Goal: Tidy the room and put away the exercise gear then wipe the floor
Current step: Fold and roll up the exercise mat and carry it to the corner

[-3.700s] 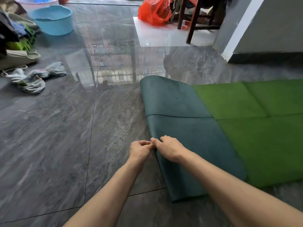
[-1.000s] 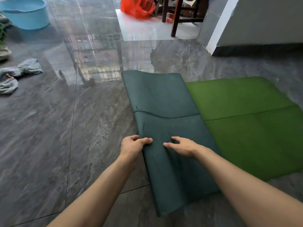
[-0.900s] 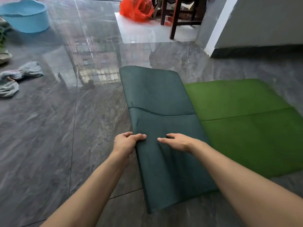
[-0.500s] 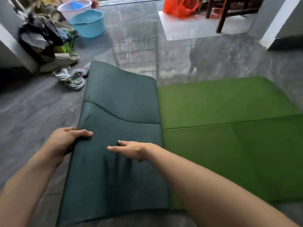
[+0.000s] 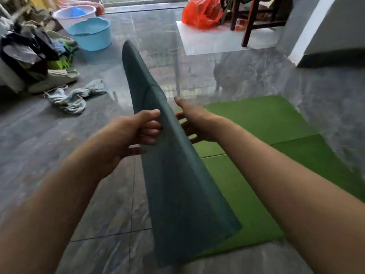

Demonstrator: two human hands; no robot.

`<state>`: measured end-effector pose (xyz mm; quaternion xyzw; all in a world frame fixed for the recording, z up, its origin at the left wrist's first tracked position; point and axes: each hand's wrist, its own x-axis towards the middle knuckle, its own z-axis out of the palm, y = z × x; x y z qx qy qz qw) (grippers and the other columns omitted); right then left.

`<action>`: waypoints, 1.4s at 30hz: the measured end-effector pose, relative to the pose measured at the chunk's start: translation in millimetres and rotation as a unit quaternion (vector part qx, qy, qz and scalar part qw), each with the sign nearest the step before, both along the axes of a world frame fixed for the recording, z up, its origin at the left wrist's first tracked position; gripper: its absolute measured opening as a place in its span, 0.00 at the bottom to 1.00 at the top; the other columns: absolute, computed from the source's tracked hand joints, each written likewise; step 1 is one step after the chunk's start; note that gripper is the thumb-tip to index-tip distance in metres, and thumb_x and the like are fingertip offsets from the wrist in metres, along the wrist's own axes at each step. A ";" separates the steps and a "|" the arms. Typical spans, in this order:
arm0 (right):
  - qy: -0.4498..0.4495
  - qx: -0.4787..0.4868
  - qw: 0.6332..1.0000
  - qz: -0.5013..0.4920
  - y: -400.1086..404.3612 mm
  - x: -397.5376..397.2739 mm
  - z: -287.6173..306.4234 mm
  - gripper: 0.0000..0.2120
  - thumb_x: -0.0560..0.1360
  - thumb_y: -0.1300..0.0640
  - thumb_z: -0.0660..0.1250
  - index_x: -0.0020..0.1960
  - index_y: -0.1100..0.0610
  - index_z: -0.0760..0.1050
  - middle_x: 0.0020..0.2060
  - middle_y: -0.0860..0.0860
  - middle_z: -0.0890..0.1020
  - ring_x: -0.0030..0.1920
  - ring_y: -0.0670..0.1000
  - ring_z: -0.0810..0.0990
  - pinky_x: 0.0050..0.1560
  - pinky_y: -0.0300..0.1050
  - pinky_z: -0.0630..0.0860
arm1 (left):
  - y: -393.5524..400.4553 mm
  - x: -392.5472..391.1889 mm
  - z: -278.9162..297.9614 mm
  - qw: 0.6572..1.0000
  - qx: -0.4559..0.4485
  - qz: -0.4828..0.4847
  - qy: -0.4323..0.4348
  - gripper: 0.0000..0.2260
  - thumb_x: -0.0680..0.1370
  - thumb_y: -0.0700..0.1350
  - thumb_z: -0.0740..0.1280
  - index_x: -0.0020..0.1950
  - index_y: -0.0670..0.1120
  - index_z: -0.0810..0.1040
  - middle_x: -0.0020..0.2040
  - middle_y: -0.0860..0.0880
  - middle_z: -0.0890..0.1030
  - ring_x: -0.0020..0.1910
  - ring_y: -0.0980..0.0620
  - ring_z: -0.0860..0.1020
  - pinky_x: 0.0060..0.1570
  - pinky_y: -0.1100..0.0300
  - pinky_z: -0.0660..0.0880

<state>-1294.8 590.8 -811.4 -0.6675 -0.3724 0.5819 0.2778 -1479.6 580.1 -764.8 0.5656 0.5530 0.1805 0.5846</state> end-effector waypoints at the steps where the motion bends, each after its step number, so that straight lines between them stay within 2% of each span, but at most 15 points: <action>1: -0.015 -0.017 1.000 -0.016 -5.6 22.5 6.1 0.33 0.75 0.29 0.48 0.53 0.55 0.77 0.45 0.55 0.83 0.46 0.54 0.81 0.52 0.50 0.75 | -9.0 24.3 -1.7 0.999 -0.005 -0.043 -0.016 0.16 0.71 0.59 0.69 0.48 0.48 0.83 0.41 0.54 0.84 0.40 0.56 0.81 0.46 0.55 0.73; 4: -0.126 -0.025 0.988 -0.088 -32.5 86.4 11.0 0.26 0.78 0.35 0.50 0.49 0.54 0.77 0.46 0.53 0.82 0.45 0.54 0.79 0.47 0.45 0.71 | -42.2 86.4 -23.3 0.982 0.015 -0.189 -0.026 0.17 0.73 0.56 0.69 0.59 0.51 0.80 0.54 0.56 0.84 0.53 0.59 0.81 0.58 0.55 0.74; 6: -0.275 -0.009 0.941 -0.196 -52.2 128.4 -7.8 0.22 0.79 0.43 0.55 0.57 0.60 0.76 0.56 0.58 0.80 0.55 0.59 0.78 0.52 0.47 0.73 | -60.0 112.6 -45.7 0.967 0.017 -0.252 -0.025 0.19 0.74 0.54 0.70 0.64 0.52 0.78 0.58 0.59 0.81 0.57 0.62 0.78 0.62 0.59 0.73; 9: -0.435 -0.041 0.862 -0.257 -79.3 172.6 -52.8 0.25 0.73 0.45 0.61 0.63 0.61 0.73 0.61 0.62 0.77 0.61 0.63 0.75 0.62 0.56 0.72 | -69.3 125.3 -78.6 0.961 0.032 -0.276 -0.007 0.11 0.76 0.50 0.68 0.57 0.53 0.81 0.50 0.62 0.83 0.50 0.66 0.79 0.53 0.68 0.74; 11: -0.436 -0.090 0.876 -0.187 -92.6 174.1 -83.8 0.22 0.73 0.47 0.62 0.61 0.59 0.74 0.60 0.60 0.78 0.60 0.62 0.76 0.60 0.52 0.73 | -66.2 118.3 -103.8 0.970 0.039 -0.240 0.012 0.07 0.76 0.47 0.68 0.52 0.52 0.83 0.38 0.65 0.82 0.39 0.69 0.78 0.39 0.74 0.71; 13: -0.402 -0.138 0.902 -0.069 -103.9 158.7 -118.2 0.21 0.74 0.48 0.63 0.64 0.57 0.74 0.64 0.58 0.77 0.63 0.59 0.75 0.60 0.45 0.71 | -59.0 101.9 -131.9 0.979 0.052 -0.187 0.058 0.05 0.75 0.46 0.68 0.49 0.52 0.83 0.39 0.61 0.82 0.39 0.65 0.78 0.35 0.72 0.70; 15: -0.380 -0.167 0.910 0.015 -110.6 137.3 -147.4 0.25 0.74 0.45 0.63 0.68 0.53 0.71 0.68 0.57 0.72 0.66 0.58 0.72 0.64 0.46 0.71 | -50.7 79.5 -162.2 0.984 0.055 -0.119 0.118 0.04 0.73 0.48 0.70 0.46 0.53 0.82 0.48 0.52 0.82 0.48 0.57 0.79 0.43 0.64 0.74; 17: -0.385 -0.199 0.900 0.047 -112.1 120.5 -166.3 0.28 0.73 0.41 0.62 0.70 0.50 0.67 0.70 0.58 0.67 0.68 0.61 0.68 0.66 0.53 0.70 | -44.2 55.0 -188.9 0.983 0.034 -0.059 0.169 0.10 0.68 0.53 0.71 0.47 0.54 0.79 0.54 0.48 0.79 0.54 0.50 0.78 0.55 0.54 0.76; 20: -0.397 -0.219 0.889 0.063 -108.7 105.8 -173.7 0.31 0.72 0.38 0.62 0.71 0.50 0.65 0.70 0.59 0.65 0.69 0.63 0.66 0.65 0.56 0.69 | -41.5 27.3 -221.0 0.980 -0.036 0.026 0.194 0.20 0.63 0.61 0.69 0.50 0.54 0.75 0.58 0.46 0.76 0.59 0.45 0.75 0.62 0.47 0.73; 24: -0.388 -0.221 0.893 0.060 -110.4 101.2 -179.8 0.36 0.72 0.37 0.62 0.75 0.49 0.59 0.71 0.60 0.63 0.71 0.63 0.62 0.68 0.58 0.66 | -43.7 22.1 -235.3 0.980 -0.102 0.075 0.154 0.23 0.73 0.54 0.71 0.62 0.45 0.72 0.64 0.44 0.74 0.59 0.46 0.74 0.56 0.53 0.73; 27: -0.383 -0.220 0.896 0.054 -119.6 99.8 -182.1 0.38 0.73 0.37 0.61 0.77 0.47 0.50 0.74 0.58 0.58 0.74 0.61 0.57 0.70 0.60 0.62 | -46.6 30.6 -241.8 0.976 -0.162 0.090 0.112 0.30 0.73 0.56 0.71 0.69 0.44 0.67 0.64 0.46 0.74 0.59 0.48 0.75 0.55 0.51 0.74; 30: -0.393 -0.209 0.895 0.033 -119.8 97.9 -176.8 0.36 0.73 0.36 0.60 0.76 0.48 0.54 0.73 0.58 0.59 0.74 0.61 0.57 0.68 0.62 0.60 | -48.3 41.7 -243.8 0.975 -0.176 0.096 0.100 0.30 0.72 0.55 0.73 0.67 0.43 0.68 0.57 0.47 0.75 0.49 0.50 0.75 0.44 0.56 0.75; 35: -0.413 -0.202 0.888 -0.004 -115.8 97.4 -171.9 0.38 0.69 0.32 0.63 0.72 0.50 0.59 0.71 0.58 0.63 0.72 0.61 0.60 0.67 0.60 0.61 | -43.8 43.3 -249.8 0.972 -0.186 0.117 0.084 0.39 0.62 0.56 0.80 0.67 0.39 0.72 0.58 0.47 0.79 0.54 0.48 0.78 0.52 0.53 0.76; 38: -0.427 -0.200 0.882 -0.007 -117.3 97.2 -171.5 0.38 0.68 0.33 0.65 0.71 0.50 0.60 0.69 0.58 0.63 0.71 0.60 0.60 0.66 0.60 0.62 | -39.5 43.5 -246.4 0.974 -0.180 0.124 0.063 0.29 0.60 0.52 0.81 0.56 0.40 0.80 0.51 0.46 0.84 0.47 0.49 0.82 0.44 0.57 0.77; 42: -0.447 -0.196 0.873 0.010 -116.3 88.6 -168.6 0.37 0.68 0.36 0.69 0.69 0.50 0.61 0.68 0.58 0.63 0.69 0.60 0.61 0.64 0.58 0.64 | -31.8 54.2 -232.6 0.977 -0.160 0.140 0.035 0.19 0.65 0.41 0.78 0.53 0.38 0.80 0.46 0.43 0.85 0.40 0.48 0.82 0.36 0.59 0.76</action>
